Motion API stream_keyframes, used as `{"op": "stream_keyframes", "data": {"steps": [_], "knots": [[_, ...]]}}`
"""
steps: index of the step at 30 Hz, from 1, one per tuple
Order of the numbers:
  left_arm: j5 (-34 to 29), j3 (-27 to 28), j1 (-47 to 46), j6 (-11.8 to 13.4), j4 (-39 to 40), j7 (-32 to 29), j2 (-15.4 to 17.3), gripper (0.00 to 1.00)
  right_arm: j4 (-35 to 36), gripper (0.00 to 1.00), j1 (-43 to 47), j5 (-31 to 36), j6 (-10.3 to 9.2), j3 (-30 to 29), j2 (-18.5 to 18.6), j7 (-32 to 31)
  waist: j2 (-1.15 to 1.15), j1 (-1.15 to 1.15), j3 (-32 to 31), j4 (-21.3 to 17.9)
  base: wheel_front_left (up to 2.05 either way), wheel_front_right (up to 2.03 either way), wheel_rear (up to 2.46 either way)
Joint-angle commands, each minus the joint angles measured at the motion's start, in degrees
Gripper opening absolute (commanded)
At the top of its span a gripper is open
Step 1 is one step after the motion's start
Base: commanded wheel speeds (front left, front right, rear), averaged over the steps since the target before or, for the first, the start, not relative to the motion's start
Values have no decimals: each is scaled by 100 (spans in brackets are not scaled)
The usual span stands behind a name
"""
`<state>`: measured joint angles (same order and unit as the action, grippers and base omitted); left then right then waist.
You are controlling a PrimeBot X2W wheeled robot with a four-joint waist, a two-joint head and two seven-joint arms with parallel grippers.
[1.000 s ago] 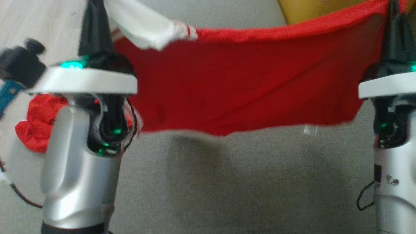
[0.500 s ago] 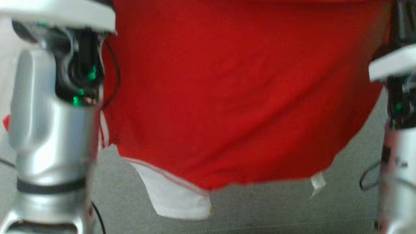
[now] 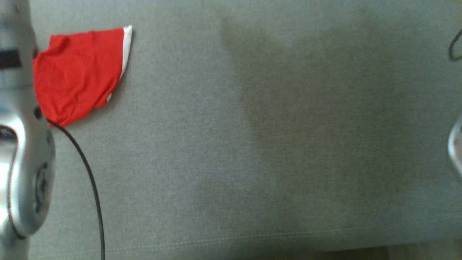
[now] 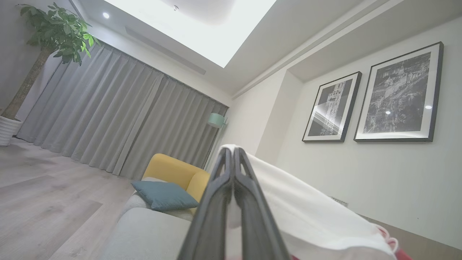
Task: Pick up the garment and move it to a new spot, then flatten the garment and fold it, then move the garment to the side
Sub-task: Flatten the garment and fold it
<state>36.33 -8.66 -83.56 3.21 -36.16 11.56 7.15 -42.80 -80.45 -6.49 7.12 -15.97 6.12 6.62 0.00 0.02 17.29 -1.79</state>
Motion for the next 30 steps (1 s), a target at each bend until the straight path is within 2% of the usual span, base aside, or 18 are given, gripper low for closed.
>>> {"op": "stream_keyframes", "data": {"steps": [1, 4, 8, 12, 18, 25, 28, 30], "knots": [[-31, 158, -423, -117, -63, 166, 264, 0, -162, 0, -492, -21, 36, -63, 25, 412, 0, -2, 304, 113, 0, 0, 0], [-84, 112, -469, -257, -257, 245, 219, 0, -448, 0, -640, -131, 36, -82, 55, 628, 0, -2, 391, 147, 0, 0, 0], [-141, 6, -139, -569, -574, 314, 84, 0, -958, 0, -429, -670, 36, -204, 26, 784, 0, -2, 472, 173, 0, 0, 0], [-237, -220, 614, -810, -772, 334, -34, 0, -1467, 0, 211, -929, 36, -183, 25, 814, 0, -2, 441, 185, 0, 0, 0], [-386, -559, 2087, -923, -1359, 338, -14, 0, -2484, 0, 1349, -838, 36, 75, 256, 567, 0, -2, 110, 161, 0, 0, 0], [-305, -1022, 3640, -1054, -1463, 321, 105, 0, -2699, 0, 2445, -869, 36, 1048, 402, 106, 0, -2, -485, 170, 0, 0, 0], [-267, -1281, 4231, -1065, -1250, 245, 225, 0, -2590, 0, 2933, -892, 36, 1660, 553, -26, 0, -2, -737, 169, 0, 0, 0], [-265, -1654, 4748, -1067, -827, 163, 399, 0, -2461, 0, 3351, -1159, 36, 2036, 751, -204, 0, -2, -970, 217, 0, 0, 0]]}}
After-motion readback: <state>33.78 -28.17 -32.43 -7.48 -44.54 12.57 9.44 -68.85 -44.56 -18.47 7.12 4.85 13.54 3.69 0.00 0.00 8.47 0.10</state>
